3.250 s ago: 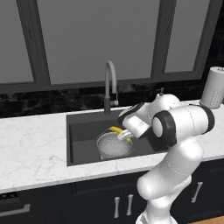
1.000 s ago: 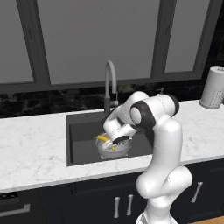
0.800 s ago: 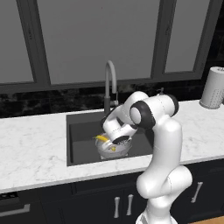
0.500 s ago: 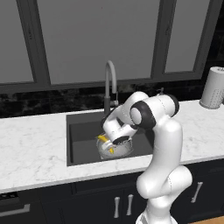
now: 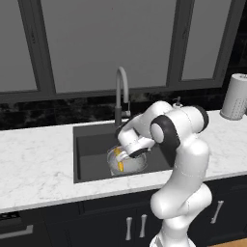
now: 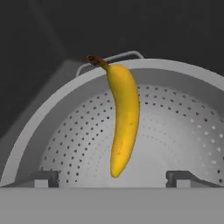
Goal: Put the colander in the sink, put the banana in the colander, and turn on the sink faucet and pour water over the colander.
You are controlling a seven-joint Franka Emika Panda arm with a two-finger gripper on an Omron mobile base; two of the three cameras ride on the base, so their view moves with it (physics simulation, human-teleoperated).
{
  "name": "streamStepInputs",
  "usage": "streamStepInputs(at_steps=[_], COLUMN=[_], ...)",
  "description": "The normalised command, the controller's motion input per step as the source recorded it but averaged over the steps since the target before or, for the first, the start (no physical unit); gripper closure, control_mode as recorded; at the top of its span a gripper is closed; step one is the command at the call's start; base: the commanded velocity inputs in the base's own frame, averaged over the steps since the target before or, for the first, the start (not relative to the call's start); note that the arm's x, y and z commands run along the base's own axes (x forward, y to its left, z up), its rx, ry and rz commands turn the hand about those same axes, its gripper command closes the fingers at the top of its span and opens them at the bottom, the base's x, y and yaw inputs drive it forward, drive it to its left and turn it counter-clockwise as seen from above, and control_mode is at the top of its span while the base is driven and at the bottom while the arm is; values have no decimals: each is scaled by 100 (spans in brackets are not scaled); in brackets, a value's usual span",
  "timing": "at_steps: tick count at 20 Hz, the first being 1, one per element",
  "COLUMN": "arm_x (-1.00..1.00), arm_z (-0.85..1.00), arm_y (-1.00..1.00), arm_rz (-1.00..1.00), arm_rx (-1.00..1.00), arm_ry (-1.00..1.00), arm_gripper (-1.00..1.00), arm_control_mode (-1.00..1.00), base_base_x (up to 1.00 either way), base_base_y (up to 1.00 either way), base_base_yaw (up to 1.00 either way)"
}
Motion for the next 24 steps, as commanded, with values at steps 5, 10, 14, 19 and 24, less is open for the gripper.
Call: streamStepInputs(at_steps=[5, 10, 14, 19, 24], arm_x=[-15, -8, 7, 41, 47], arm_z=[100, 95, 86, 100, 76], arm_y=[-54, -72, -72, -35, -21], arm_rz=[-3, -2, 0, 0, 0], arm_rx=[1, 2, 12, 39, 42], arm_ry=[-9, -4, 0, 0, 1], arm_gripper=[-100, -100, -100, -100, -100], arm_control_mode=[-100, -100, -100, -100, -100], base_base_x=[0, 0, 0, 0, 0], base_base_y=[0, 0, 0, 0, 0], base_base_yaw=[0, 0, 0, 0, 0])
